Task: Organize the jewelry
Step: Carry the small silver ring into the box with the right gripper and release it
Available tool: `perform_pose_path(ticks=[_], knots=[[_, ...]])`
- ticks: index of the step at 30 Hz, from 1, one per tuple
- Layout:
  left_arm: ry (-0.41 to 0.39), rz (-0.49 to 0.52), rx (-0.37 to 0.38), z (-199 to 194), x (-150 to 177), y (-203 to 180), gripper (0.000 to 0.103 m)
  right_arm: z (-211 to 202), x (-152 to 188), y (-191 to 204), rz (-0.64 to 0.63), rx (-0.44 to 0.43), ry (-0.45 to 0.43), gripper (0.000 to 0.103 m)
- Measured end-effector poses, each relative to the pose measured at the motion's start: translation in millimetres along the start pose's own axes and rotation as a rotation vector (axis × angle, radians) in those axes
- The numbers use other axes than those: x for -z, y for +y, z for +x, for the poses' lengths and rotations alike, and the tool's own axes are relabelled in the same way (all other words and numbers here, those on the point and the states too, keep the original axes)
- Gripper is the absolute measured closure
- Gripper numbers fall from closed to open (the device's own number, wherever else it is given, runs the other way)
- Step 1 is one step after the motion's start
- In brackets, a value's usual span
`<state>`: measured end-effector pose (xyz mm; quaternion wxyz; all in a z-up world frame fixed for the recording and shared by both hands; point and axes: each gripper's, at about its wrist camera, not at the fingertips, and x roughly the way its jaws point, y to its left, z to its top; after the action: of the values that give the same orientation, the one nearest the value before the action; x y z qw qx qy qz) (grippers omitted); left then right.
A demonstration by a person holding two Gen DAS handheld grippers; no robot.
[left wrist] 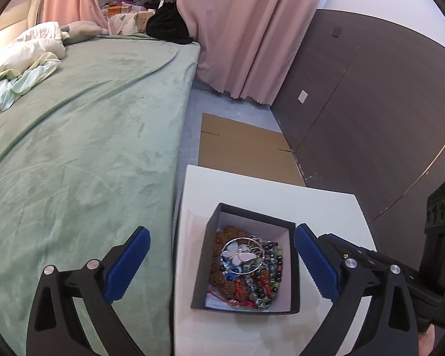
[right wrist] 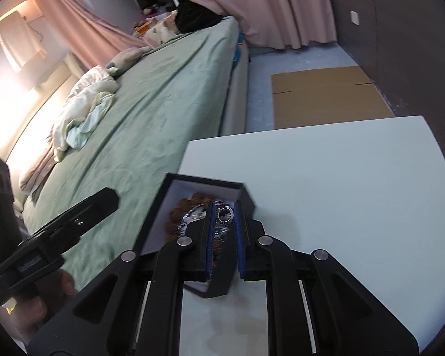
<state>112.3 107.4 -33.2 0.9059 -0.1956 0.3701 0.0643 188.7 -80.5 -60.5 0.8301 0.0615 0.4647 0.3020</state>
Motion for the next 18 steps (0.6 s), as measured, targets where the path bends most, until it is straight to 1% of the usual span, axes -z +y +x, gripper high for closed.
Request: perform_pose_path(ticks=[7,10,11,12,14,16,18], knots=[[0.017,-0.014,-0.021,-2,1,9,0.009,11,6,17,-0.013,-0.060,0.037,0.090],[0.021,-0.014,-0.024,-3,2,10,0.009,17,8,17,0.006,-0.093,0.081,0.088],[0.021,-0.014,-0.024,-4,2,10,0.009,18,8,16,0.010,-0.093,0.087,0.084],[0.020,-0.013,-0.024,-5,2,10,0.009,17,8,15,0.013,-0.087,0.085,0.074],[0.016,-0.011,-0.022,-8,2,9,0.009,11,10,13,0.018,-0.068,0.063,0.064],[0.013,-0.008,-0.021,-10,3,7,0.009,4,10,11,0.021,-0.066,0.046,0.058],[0.011,-0.004,-0.021,-12,5,6,0.009,-1,11,9,0.022,-0.061,0.033,0.048]])
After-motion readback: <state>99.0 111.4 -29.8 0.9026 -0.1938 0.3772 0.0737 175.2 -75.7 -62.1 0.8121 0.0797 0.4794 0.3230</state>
